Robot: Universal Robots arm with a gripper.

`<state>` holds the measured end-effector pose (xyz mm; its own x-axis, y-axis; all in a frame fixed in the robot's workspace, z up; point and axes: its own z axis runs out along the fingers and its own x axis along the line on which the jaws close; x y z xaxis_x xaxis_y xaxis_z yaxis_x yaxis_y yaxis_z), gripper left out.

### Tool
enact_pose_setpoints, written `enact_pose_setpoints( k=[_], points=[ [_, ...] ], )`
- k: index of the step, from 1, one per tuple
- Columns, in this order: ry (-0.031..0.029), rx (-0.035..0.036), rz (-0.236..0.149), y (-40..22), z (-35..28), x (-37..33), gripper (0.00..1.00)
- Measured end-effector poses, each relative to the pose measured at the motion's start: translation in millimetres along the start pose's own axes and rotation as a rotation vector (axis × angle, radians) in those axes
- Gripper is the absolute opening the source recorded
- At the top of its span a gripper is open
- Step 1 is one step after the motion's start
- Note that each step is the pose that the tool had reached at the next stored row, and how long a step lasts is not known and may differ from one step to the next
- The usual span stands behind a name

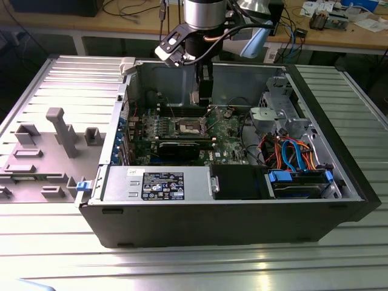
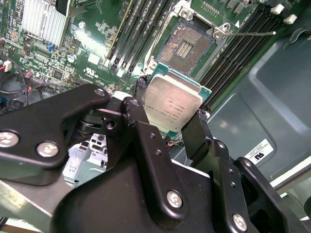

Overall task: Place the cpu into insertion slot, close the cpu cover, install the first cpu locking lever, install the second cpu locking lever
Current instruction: 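Place the cpu into insertion slot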

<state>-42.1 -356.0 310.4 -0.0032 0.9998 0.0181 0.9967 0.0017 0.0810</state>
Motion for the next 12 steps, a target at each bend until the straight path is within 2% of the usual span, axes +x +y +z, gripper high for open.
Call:
enact_pose_setpoints(
  k=[12],
  points=[
    [-0.0001,-0.0007,0.0,-0.1,0.0,0.0,0.54]
  ],
)
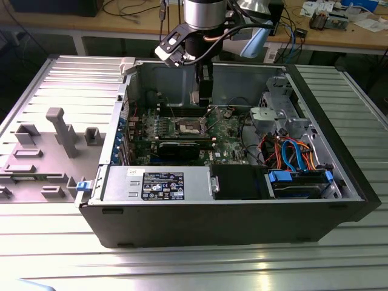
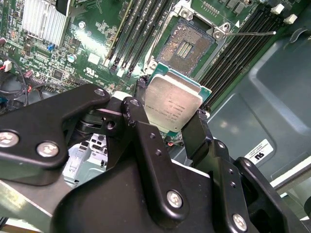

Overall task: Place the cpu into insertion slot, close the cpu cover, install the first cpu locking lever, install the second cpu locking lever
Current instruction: 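Place the cpu into insertion slot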

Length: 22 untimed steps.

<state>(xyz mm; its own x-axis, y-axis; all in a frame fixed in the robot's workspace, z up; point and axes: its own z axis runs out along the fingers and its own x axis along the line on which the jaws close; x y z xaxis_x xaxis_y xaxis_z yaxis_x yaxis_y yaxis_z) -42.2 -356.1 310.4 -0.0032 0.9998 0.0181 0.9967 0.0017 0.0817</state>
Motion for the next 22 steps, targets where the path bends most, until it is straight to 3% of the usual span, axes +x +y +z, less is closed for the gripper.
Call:
enact_pose_setpoints(
  k=[2,8,22],
  points=[
    [0.0002,-0.0001,0.0,-0.4,0.9,0.1,0.54],
    [-0.0011,0.0006,0.014,-3.6,11.1,1.2,0.54],
    [0.0015,0.0012,-0.017,-13.5,33.1,1.2,0.54]
  ],
)
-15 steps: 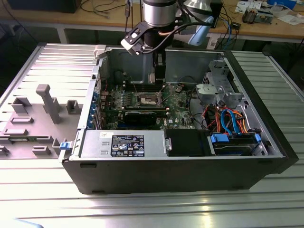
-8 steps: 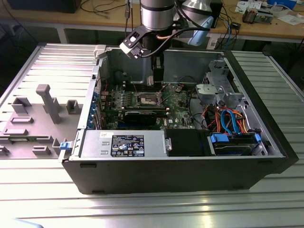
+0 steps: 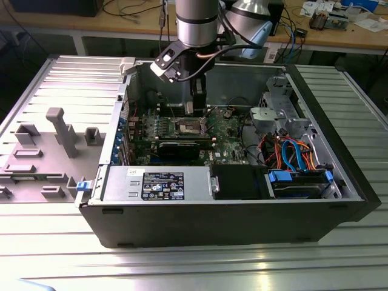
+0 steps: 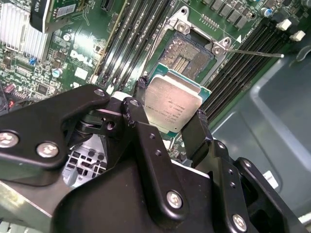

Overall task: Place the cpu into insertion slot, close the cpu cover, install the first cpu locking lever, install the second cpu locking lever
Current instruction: 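Place the cpu into insertion slot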

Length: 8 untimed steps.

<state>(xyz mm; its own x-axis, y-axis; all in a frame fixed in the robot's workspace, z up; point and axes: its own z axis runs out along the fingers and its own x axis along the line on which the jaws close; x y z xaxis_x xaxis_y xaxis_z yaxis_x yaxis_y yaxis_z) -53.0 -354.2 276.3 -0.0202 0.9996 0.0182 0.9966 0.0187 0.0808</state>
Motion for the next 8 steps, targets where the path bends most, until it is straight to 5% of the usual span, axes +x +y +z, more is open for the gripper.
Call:
enact_pose_setpoints(
  k=[8],
  points=[
    [0.0009,0.0003,-0.011,-2.0,10.9,-0.1,0.54]
  ],
)
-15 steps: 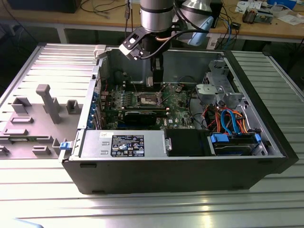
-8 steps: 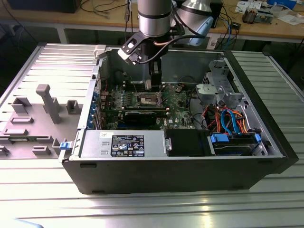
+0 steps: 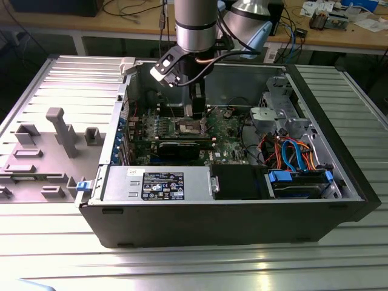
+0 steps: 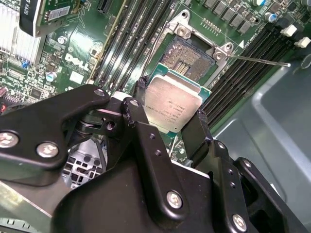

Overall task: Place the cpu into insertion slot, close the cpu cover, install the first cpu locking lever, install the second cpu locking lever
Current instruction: 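Place the cpu into insertion slot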

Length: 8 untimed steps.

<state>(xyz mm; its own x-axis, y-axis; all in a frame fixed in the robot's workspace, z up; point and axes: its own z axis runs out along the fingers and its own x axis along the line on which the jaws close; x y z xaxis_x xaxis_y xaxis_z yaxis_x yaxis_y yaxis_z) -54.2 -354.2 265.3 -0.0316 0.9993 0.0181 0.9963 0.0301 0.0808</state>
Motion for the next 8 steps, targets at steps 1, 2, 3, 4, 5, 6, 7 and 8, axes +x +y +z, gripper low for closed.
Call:
enact_pose_setpoints(
  k=[1,2,3,4,5,6,7,8],
  points=[
    [0.0,0.0,0.0,-0.2,2.0,0.0,0.54],
    [0.0,0.0,0.0,-0.4,3.9,0.0,0.54],
    [0.0,0.0,0.0,-0.9,5.3,0.1,0.54],
    [-0.0001,0.0,0.001,-1.3,7.9,0.6,0.54],
    [-0.0004,-0.0001,0.006,-1.5,10.8,1.3,0.54],
    [-0.0007,-0.0002,0.011,-1.6,13.1,1.8,0.54],
    [-0.0012,-0.0003,0.015,-1.7,15.1,2.2,0.54],
    [-0.0013,-0.0002,0.015,-1.8,15.3,2.2,0.54]
  ],
)
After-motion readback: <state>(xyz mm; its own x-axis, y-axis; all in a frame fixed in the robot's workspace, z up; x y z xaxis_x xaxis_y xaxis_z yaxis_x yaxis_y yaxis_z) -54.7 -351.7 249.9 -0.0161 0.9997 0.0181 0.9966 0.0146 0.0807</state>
